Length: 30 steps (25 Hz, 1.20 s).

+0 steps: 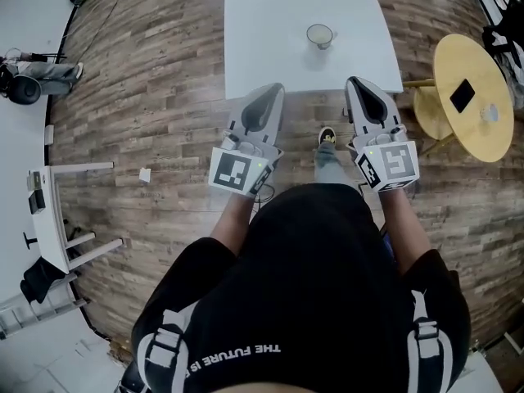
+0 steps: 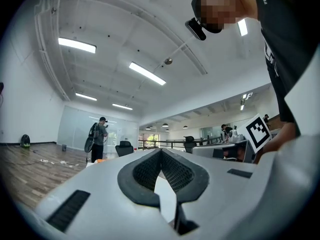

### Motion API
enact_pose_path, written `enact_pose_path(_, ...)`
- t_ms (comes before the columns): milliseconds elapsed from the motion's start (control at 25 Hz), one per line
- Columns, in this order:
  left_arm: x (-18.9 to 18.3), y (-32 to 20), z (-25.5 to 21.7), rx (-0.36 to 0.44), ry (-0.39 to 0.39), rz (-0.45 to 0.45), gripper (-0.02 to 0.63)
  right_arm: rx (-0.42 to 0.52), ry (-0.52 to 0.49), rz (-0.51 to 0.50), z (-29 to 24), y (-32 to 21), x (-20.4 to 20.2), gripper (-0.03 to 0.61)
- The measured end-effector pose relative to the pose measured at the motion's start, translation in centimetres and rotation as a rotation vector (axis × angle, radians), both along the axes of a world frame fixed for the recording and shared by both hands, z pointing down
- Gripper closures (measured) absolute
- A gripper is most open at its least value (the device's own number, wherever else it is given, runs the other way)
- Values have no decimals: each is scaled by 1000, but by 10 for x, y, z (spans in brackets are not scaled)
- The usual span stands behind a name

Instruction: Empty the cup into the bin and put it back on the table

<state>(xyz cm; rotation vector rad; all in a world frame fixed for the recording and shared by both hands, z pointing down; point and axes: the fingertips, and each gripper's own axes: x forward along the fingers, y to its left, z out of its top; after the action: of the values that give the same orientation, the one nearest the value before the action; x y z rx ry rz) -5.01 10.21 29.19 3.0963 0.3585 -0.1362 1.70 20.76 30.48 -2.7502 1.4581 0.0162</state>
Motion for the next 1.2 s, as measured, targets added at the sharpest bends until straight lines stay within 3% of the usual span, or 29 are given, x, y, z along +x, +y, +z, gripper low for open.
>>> enact_pose_path(240,113,-16,15,22,-37,-57,592,-38,2,-39,11,-13,106,563)
enact_pose_path(480,214,-15,59,24,-133,-34,594,-96,-62,-86,49,-23,203,564)
enact_pose_path(640,246,-16,99,54,-212,-21,592,-133,-116,-113,83,-28,234,563)
enact_pose_path(840,260,-26,134,25,-279,49,591,-182,-170,-131,113,-44,250,563)
enact_pose_path(880,262,-26,141,21,-287,74,574,-194,-180,-132,118,-47,252,564)
enact_pose_path(960,266,-29,157,15,-310,113,360,-218,-191,-124,127,-52,256,563)
enact_pose_path(1000,266,-31,164,11,-323,133,312,-231,-197,-116,130,-54,257,563)
enact_pose_path(1200,267,-25,205,90,-394,251,239,-295,-216,-105,145,-58,255,563)
